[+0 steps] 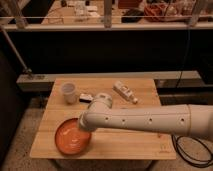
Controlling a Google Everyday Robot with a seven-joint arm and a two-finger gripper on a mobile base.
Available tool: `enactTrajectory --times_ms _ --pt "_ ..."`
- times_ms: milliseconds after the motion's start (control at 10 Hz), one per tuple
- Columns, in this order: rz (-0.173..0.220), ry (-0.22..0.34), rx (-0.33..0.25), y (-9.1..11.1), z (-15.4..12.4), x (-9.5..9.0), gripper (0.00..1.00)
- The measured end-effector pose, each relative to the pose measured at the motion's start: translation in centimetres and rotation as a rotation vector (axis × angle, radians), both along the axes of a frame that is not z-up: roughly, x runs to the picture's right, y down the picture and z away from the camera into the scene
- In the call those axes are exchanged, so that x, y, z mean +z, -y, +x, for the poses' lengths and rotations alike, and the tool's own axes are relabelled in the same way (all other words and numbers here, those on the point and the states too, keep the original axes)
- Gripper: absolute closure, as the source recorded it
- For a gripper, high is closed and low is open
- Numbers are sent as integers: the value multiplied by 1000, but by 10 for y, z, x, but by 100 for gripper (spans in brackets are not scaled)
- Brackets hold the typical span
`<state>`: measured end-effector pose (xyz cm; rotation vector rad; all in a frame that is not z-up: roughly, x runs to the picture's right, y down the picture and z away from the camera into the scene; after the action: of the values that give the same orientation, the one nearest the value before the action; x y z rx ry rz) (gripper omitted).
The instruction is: Pick up the ceramic bowl
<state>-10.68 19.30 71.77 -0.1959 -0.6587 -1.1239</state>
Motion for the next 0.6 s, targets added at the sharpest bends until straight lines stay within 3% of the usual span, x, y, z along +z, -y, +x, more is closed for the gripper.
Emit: enactTrajectory --times_ms 200,600 --pt "-9 12 6 3 1 -3 21" --pt "-21 37 11 -14 0 21 20"
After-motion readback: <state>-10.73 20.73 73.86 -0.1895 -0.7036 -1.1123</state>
